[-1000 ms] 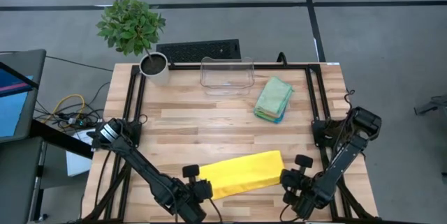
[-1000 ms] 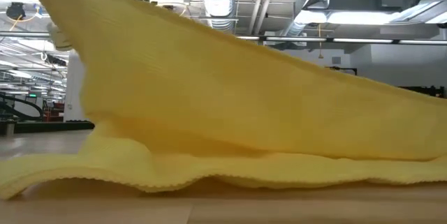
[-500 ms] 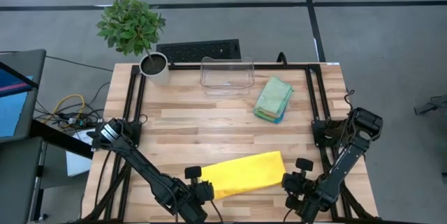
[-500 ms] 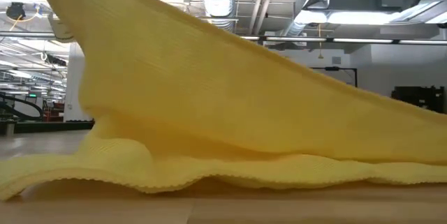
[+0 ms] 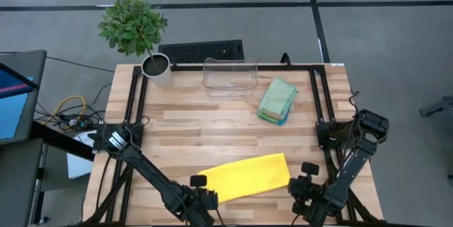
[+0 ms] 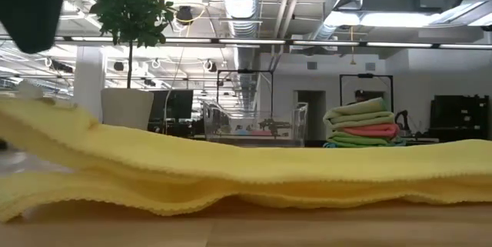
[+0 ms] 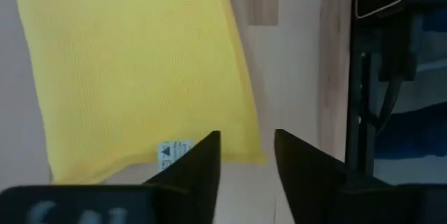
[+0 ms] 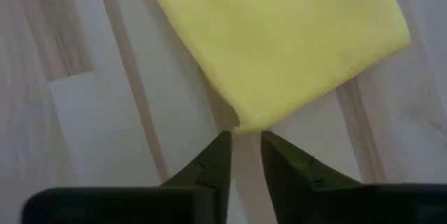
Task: Fold microfiber towels
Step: Fold the yellow microfiber towel
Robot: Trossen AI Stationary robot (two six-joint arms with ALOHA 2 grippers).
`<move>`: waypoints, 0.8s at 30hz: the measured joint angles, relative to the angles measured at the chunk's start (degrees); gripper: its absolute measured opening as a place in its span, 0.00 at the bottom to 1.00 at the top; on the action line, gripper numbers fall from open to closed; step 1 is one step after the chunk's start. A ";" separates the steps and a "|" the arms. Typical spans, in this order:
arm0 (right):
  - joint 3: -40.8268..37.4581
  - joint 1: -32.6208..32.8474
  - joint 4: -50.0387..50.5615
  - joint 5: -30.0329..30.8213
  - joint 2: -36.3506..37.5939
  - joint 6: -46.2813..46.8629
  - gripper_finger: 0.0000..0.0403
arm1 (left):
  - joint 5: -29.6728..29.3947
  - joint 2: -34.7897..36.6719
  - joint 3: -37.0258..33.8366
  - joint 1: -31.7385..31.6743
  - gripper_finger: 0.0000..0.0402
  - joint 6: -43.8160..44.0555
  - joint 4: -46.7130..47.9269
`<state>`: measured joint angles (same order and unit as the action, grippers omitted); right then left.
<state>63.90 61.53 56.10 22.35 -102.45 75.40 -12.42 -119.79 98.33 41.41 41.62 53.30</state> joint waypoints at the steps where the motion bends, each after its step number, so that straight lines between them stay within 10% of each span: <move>1: 0.00 0.24 0.01 -0.03 0.01 0.06 0.25 | 0.22 0.00 0.28 0.00 0.34 0.00 0.07; 12: 7.01 1.68 4.15 3.21 0.09 -1.35 0.53 | -0.39 0.22 8.01 0.32 0.49 3.18 10.34; 18: 8.93 5.44 5.26 31.01 0.26 0.67 0.50 | -29.28 0.33 11.27 3.01 0.46 1.41 4.55; 24: -1.39 4.66 -0.60 35.70 0.17 12.26 0.42 | -32.85 0.25 6.94 2.12 0.41 1.67 -2.67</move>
<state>62.51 66.19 55.51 58.05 -102.28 87.66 -45.27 -119.54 105.26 43.53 43.29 50.63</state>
